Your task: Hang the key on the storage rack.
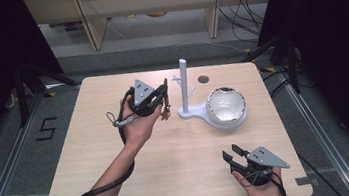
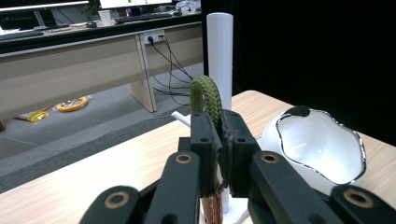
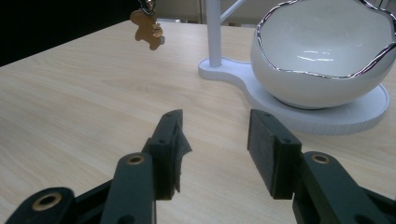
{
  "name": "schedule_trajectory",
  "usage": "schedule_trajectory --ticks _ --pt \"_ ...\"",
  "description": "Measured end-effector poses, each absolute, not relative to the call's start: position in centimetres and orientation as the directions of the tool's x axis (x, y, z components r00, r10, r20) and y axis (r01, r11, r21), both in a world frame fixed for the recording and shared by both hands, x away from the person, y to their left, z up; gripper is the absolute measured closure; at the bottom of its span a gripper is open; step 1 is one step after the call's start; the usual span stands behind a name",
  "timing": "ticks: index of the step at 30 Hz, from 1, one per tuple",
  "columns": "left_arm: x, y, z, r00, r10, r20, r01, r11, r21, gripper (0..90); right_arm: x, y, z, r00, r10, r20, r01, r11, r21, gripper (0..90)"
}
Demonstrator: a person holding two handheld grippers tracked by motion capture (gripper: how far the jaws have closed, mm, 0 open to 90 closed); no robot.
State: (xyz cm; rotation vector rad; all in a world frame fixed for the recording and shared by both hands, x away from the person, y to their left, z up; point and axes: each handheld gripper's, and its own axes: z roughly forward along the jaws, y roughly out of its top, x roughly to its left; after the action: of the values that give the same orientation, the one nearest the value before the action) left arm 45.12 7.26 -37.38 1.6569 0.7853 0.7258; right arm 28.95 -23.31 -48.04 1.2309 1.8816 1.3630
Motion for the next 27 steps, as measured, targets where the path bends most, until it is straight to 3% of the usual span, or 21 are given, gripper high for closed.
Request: schedule_trajectory --ticks 12,14,20,27 --pt "46.0 6.9 -37.5 0.575 0.814 0.075 0.127 -0.18 0.975 83.9 29.1 -23.3 -48.1 -0.468 0.879 0.087 0.363 0.102 0.926 56.0" --pt "46.1 6.8 -37.4 0.576 0.814 0.078 0.124 -0.182 0.975 83.9 28.7 -23.1 -48.0 -0.45 0.882 0.137 0.405 0.065 0.912 56.0" --pt "46.1 6.3 -37.3 0.572 0.817 0.072 0.139 -0.183 0.973 83.9 29.2 -23.3 -48.3 -0.472 0.876 0.101 0.355 0.083 0.931 56.0" --pt "46.3 6.0 -37.2 0.571 0.817 0.083 0.13 -0.19 0.973 83.9 29.0 -23.3 -48.1 -0.468 0.877 0.108 0.377 0.088 0.922 56.0"
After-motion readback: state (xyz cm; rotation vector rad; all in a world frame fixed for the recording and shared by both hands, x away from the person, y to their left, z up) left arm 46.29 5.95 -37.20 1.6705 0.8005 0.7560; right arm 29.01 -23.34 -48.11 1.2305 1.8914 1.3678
